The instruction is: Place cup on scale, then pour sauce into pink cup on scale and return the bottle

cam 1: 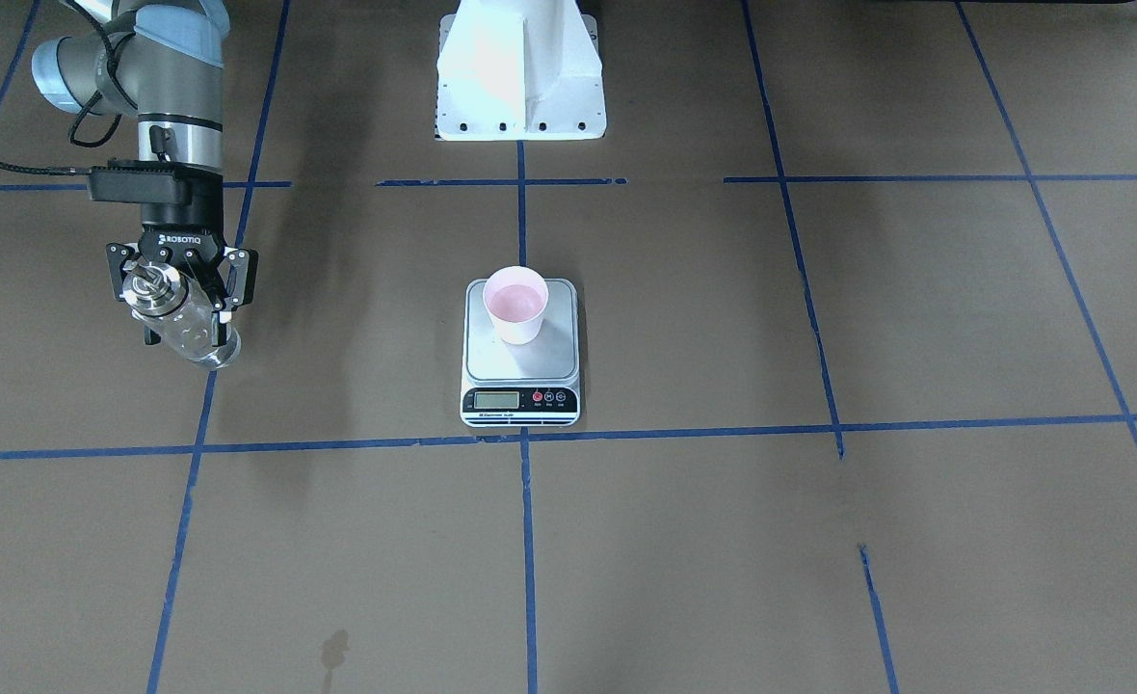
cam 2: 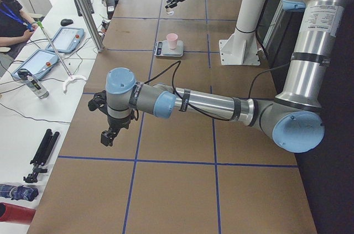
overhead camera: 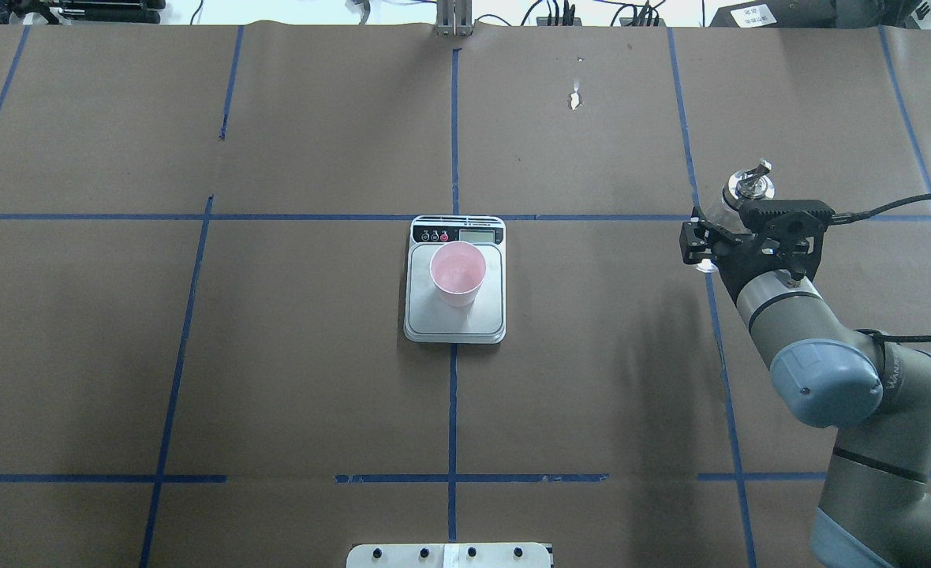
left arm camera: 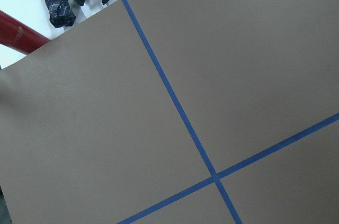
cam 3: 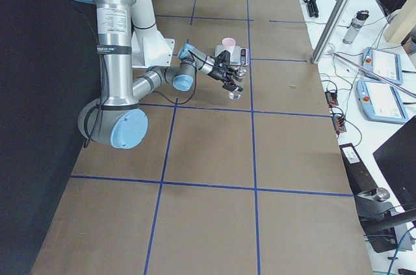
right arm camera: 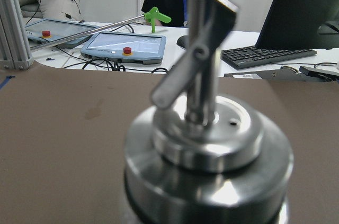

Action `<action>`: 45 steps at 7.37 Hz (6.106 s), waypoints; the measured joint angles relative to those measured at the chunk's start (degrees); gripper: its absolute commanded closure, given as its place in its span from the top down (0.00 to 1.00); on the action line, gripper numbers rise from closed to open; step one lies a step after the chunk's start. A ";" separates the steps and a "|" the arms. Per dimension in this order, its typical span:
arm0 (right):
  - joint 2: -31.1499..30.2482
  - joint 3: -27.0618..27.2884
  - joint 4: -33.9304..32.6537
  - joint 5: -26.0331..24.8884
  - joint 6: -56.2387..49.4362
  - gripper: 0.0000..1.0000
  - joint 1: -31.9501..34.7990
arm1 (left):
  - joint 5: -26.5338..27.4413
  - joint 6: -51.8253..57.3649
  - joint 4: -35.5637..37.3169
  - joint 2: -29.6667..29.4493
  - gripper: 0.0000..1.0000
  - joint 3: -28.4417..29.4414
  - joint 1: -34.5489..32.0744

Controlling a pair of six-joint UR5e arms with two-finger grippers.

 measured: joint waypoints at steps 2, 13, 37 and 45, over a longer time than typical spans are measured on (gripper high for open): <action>-0.40 -2.06 0.13 -0.08 3.52 0.00 -0.15 | 0.00 0.00 0.00 0.03 1.00 -0.02 -0.04; -0.65 -4.31 0.10 0.66 7.08 0.00 -2.17 | 0.00 0.00 -0.09 0.07 1.00 -0.11 -0.05; -2.30 -3.30 0.21 1.97 7.01 1.00 -2.65 | 0.01 0.04 -0.08 0.11 1.00 -0.73 -0.27; -15.75 9.82 -0.18 4.31 7.17 1.00 -8.57 | 0.00 0.09 0.05 0.66 1.00 -1.61 -0.35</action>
